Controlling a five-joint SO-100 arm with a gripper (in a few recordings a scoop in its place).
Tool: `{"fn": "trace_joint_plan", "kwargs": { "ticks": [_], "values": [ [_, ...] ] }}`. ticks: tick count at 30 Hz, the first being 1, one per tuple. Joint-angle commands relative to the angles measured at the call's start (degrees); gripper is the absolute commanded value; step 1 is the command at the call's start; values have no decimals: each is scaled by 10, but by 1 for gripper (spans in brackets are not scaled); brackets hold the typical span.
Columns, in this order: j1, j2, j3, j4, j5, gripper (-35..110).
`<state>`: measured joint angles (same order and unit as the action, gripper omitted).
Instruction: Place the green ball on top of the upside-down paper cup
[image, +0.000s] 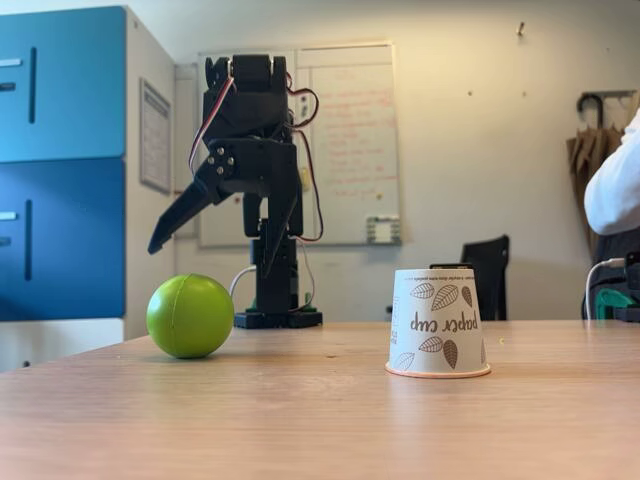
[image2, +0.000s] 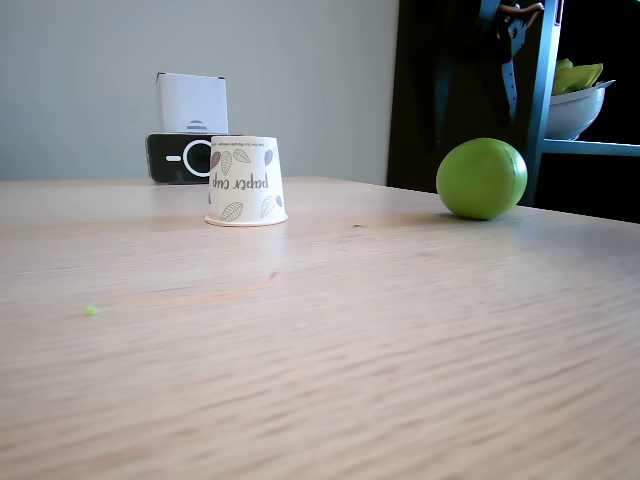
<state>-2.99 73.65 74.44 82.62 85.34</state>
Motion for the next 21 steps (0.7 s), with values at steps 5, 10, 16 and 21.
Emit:
{"fn": "trace_joint_plan", "kwargs": {
  "ticks": [5,10,16,21],
  "values": [
    [20,-29,-27,-22,0,48],
    [41,-43,-25,-25,-4,48],
    [54,-59,-24,-33,-6,48],
    [52,-71,-24,-40,2,44]
  ]
}}
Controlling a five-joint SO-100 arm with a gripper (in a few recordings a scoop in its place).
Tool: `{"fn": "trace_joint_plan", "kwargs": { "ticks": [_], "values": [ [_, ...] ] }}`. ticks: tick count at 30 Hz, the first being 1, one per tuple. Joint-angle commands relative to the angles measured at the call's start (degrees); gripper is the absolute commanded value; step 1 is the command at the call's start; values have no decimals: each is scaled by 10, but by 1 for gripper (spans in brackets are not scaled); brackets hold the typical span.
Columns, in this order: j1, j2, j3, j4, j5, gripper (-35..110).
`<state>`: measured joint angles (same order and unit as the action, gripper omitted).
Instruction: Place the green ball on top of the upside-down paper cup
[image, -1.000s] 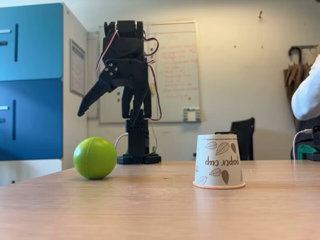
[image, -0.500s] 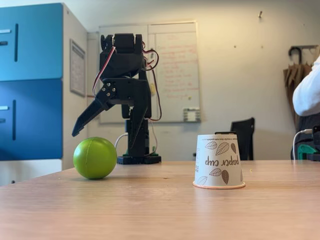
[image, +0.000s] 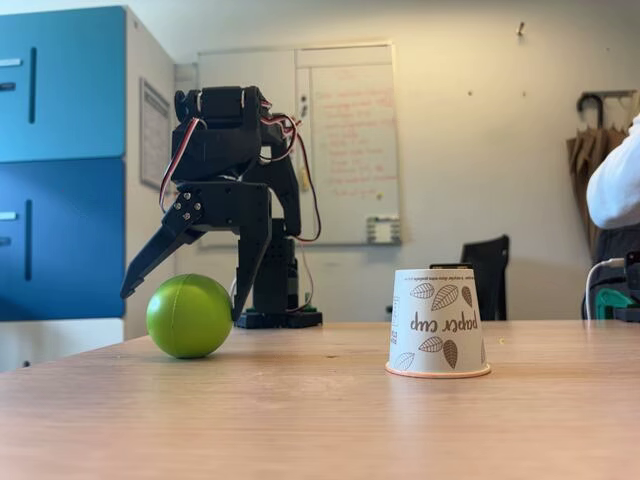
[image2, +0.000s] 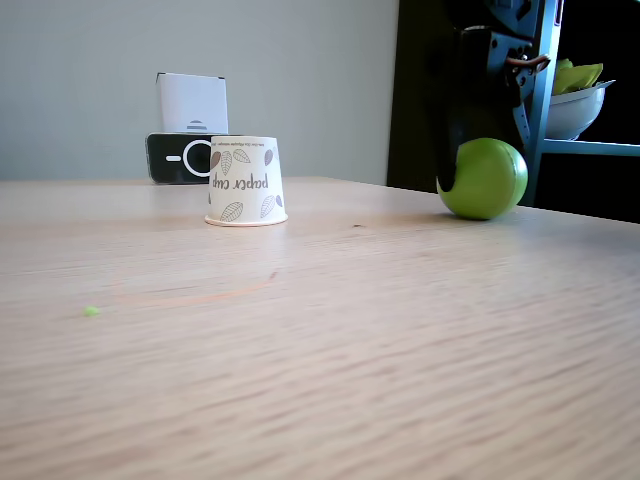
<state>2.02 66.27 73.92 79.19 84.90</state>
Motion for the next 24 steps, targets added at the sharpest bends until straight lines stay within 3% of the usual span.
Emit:
{"fn": "trace_joint_plan", "kwargs": {
  "ticks": [1,14,24],
  "values": [
    [1,0,-18,-7,7,44],
    [-3,8,15,-16,25,24],
    [-3,76,48,-52,21,24]
  ]
}}
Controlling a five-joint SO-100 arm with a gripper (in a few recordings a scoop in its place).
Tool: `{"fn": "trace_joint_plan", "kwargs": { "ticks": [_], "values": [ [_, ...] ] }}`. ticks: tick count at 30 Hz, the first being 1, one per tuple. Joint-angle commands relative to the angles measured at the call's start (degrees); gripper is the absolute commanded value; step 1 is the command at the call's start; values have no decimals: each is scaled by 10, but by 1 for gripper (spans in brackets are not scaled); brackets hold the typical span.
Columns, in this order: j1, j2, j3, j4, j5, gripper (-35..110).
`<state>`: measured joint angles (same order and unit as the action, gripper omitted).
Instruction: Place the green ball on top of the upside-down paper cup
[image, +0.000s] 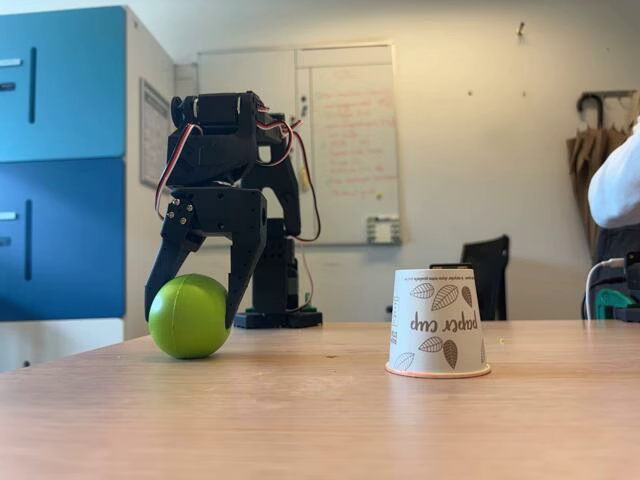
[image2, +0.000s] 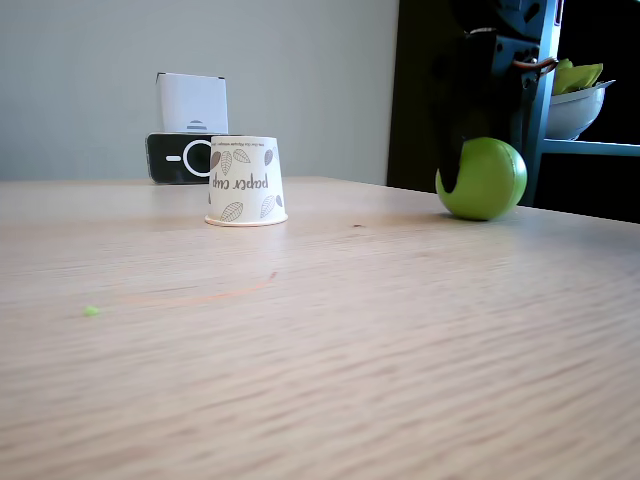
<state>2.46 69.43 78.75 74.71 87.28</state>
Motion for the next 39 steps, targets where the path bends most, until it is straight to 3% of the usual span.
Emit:
{"fn": "trace_joint_plan", "kwargs": {
  "ticks": [1,11,20,30,39],
  "values": [
    [-7,58,0,-9,-3,24],
    [-33,217,-6,-22,-4,25],
    [-130,325,-16,-119,4,26],
    [-255,222,-162,-125,6,26],
    [-302,112,-179,-196,18,26]
  ]
}}
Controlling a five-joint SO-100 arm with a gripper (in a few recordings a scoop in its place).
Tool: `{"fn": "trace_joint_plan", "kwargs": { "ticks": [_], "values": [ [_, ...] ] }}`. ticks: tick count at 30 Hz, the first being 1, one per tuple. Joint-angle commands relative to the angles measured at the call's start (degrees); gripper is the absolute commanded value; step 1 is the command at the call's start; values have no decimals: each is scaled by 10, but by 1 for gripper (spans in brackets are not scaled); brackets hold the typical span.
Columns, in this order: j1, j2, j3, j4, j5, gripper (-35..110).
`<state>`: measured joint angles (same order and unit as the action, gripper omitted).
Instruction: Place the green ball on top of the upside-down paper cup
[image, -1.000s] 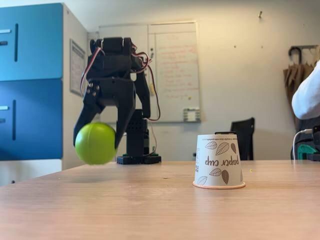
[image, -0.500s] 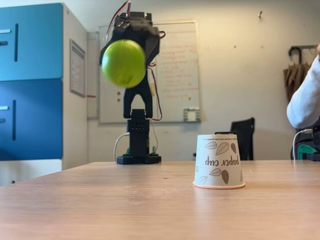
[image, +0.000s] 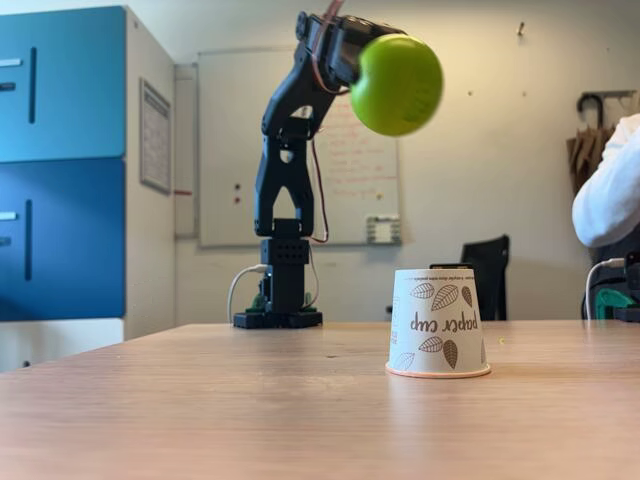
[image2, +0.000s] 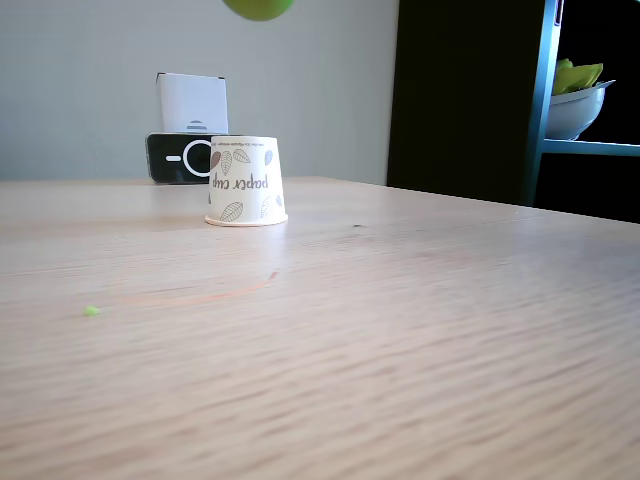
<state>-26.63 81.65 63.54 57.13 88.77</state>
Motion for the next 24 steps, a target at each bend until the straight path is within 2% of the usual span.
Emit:
{"fn": "trace_joint_plan", "kwargs": {
  "ticks": [1,24],
  "values": [
    [-14,-20,-27,-26,4,26],
    [-19,-143,-23,-28,18,28]
  ]
}}
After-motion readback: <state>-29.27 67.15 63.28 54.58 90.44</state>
